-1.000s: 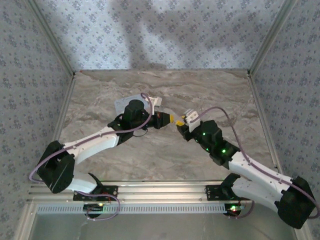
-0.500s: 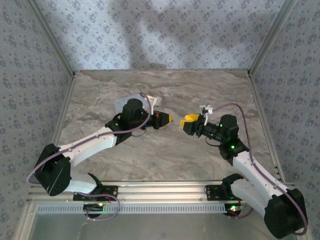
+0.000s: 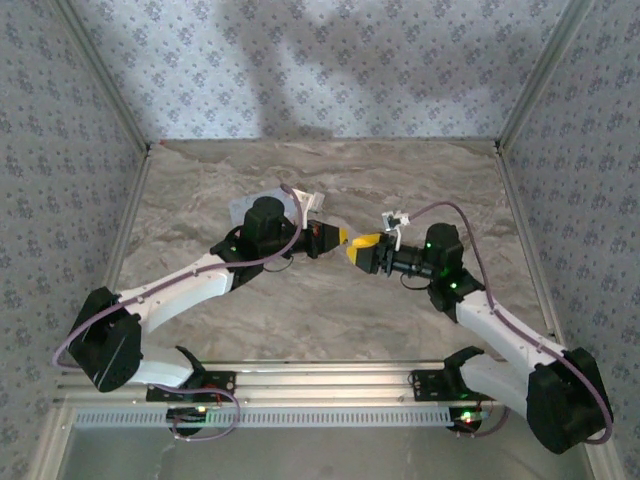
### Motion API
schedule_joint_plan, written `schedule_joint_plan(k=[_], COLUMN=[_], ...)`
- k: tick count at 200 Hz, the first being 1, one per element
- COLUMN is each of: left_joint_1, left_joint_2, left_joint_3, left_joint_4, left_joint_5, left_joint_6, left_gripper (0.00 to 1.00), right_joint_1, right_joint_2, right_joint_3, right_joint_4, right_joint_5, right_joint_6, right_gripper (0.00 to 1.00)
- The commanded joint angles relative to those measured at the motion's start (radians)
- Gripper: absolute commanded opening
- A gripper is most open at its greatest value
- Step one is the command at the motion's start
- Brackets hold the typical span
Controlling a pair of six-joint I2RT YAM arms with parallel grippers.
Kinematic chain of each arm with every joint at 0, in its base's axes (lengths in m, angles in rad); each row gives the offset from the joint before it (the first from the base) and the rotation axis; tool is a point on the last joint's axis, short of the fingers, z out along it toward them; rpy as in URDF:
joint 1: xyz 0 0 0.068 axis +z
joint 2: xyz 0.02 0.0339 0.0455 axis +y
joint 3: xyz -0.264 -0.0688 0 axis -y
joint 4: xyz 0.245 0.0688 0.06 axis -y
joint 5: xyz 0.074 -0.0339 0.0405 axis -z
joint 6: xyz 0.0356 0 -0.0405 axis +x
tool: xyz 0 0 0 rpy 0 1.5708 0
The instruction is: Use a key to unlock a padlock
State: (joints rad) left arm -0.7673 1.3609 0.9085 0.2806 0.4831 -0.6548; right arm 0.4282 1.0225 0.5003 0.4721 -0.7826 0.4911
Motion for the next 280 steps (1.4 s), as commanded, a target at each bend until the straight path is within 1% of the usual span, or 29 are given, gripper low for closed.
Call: schedule_joint_plan(k=[1, 36, 96, 150, 175, 198, 208, 217, 233, 241, 247, 263, 280], left_joint_1=[-0.006, -0.007, -0.007, -0.007, -0.006, -0.006, -0.007, -0.006, -0.007, -0.006, -0.006, -0.006, -0.005], left_joint_2=[-0.020, -0.019, -0.021, -0.020, -0.020, -0.020, -0.020, -0.020, -0.021, -0.022, -0.022, -0.028, -0.040], left_joint_3=[0.030, 0.027, 0.025, 0.026, 0.025, 0.026, 0.026, 0.027, 0.030, 0.033, 0.035, 0.047, 0.054], left_joint_4=[0.033, 0.041, 0.039, 0.034, 0.033, 0.031, 0.030, 0.030, 0.029, 0.026, 0.018, -0.007, -0.037], left_joint_5=[0.020, 0.024, 0.022, 0.014, 0.012, 0.009, 0.005, 0.002, -0.002, -0.003, -0.007, -0.017, -0.043], left_joint_6=[0.004, -0.001, -0.002, -0.001, 0.001, 0.001, -0.001, -0.002, -0.003, -0.001, 0.001, 0.012, 0.027], left_gripper=[0.00, 0.00, 0.00, 0.00, 0.00, 0.00, 0.00, 0.00, 0.07, 0.12, 0.19, 0.31, 0.50], right_joint_1=[0.011, 0.022, 0.027, 0.026, 0.024, 0.022, 0.023, 0.023, 0.023, 0.022, 0.021, 0.020, 0.015], right_joint_2=[0.012, 0.039, 0.060, 0.054, 0.053, 0.052, 0.049, 0.047, 0.039, 0.035, 0.031, 0.023, 0.019], right_joint_3=[0.042, 0.064, 0.077, 0.075, 0.076, 0.079, 0.080, 0.079, 0.079, 0.078, 0.077, 0.075, 0.075], right_joint_4=[0.029, 0.026, 0.015, -0.022, -0.035, -0.045, -0.052, -0.059, -0.072, -0.079, -0.086, -0.104, -0.123], right_joint_5=[-0.005, -0.001, 0.005, 0.008, 0.009, 0.012, 0.015, 0.019, 0.029, 0.036, 0.043, 0.058, 0.071], right_joint_6=[0.013, 0.014, 0.013, -0.002, -0.007, -0.012, -0.015, -0.019, -0.024, -0.028, -0.031, -0.040, -0.045], right_gripper=[0.47, 0.42, 0.26, 0.19, 0.11, 0.02, 0.00, 0.00, 0.00, 0.00, 0.00, 0.00, 0.00])
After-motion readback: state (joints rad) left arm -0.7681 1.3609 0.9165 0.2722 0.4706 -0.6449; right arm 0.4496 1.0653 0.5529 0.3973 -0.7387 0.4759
